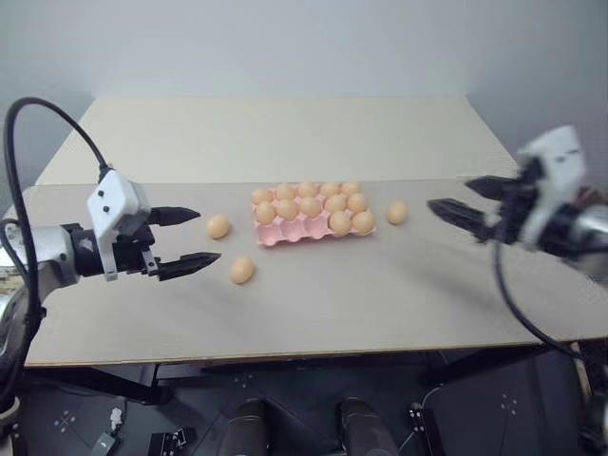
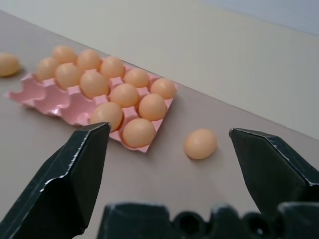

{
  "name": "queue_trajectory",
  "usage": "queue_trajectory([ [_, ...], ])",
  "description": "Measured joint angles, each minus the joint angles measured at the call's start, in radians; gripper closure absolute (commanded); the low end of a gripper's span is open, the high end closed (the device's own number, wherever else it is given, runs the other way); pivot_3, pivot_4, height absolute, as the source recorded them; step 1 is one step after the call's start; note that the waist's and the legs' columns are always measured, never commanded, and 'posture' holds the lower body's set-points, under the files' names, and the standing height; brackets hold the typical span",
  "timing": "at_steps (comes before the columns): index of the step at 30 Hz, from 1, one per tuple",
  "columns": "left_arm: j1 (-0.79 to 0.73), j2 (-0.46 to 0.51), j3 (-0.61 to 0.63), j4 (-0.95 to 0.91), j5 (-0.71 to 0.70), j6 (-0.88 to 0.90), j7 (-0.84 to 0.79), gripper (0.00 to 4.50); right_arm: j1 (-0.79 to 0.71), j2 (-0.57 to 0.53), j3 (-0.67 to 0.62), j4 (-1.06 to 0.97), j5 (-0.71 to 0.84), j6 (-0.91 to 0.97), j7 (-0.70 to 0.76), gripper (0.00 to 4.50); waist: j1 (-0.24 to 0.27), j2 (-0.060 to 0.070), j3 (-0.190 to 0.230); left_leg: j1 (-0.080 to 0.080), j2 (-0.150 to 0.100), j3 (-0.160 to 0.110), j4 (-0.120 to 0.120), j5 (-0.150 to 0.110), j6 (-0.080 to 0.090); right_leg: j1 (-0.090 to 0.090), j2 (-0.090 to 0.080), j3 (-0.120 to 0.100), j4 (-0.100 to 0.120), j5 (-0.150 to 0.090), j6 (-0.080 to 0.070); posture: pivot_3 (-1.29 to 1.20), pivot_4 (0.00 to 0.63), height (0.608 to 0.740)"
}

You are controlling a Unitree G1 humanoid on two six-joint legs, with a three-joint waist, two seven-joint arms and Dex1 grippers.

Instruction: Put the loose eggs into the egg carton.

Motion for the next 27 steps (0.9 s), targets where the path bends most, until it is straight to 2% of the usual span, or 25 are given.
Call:
queue_trajectory([
  [4,-0.003,-0.008,-0.016,-0.002,0.000,0.000,0.004,0.25,-0.125,0.129,0.114,0.171,-0.131,0.042,-0.171,0.03,0.005,0.000,0.000,-0.003,0.000,-0.001,0.000,0.000,0.000,-0.002,0.000,-0.001,0.000,0.000,0.000,0.00,0.150,0.740],
  [9,-0.008,-0.014,-0.026,-0.007,0.001,0.000,0.006,0.25,-0.239,0.235,0.218,0.467,-0.302,-0.078,-0.264,0.03,0.010,0.000,0.000,-0.004,-0.001,-0.001,0.000,0.000,0.000,-0.002,-0.001,-0.002,-0.001,0.000,0.000,0.00,0.150,0.740],
  [18,-0.019,-0.017,-0.039,-0.012,0.002,0.000,0.008,0.25,-0.366,0.373,0.221,0.860,-0.431,-0.281,-0.299,0.03,-0.003,0.000,0.000,-0.004,-0.001,-0.001,0.000,0.000,0.000,-0.002,0.000,-0.002,0.000,0.000,0.000,0.00,0.150,0.740],
  [25,-0.019,-0.018,-0.039,-0.014,0.006,0.000,0.014,0.25,-0.420,0.419,0.215,1.142,-0.500,-0.457,-0.334,0.03,-0.017,0.000,0.000,-0.004,-0.001,-0.001,0.000,0.000,0.000,-0.002,-0.001,-0.002,0.000,0.000,0.000,0.00,0.150,0.740],
  [27,-0.019,-0.018,-0.039,-0.014,0.007,0.000,0.015,0.25,-0.438,0.428,0.207,1.196,-0.508,-0.502,-0.336,0.39,-0.019,0.000,0.000,-0.004,-0.001,-0.001,0.000,0.000,0.000,-0.002,-0.001,-0.002,0.000,0.000,0.000,0.00,0.150,0.740],
])
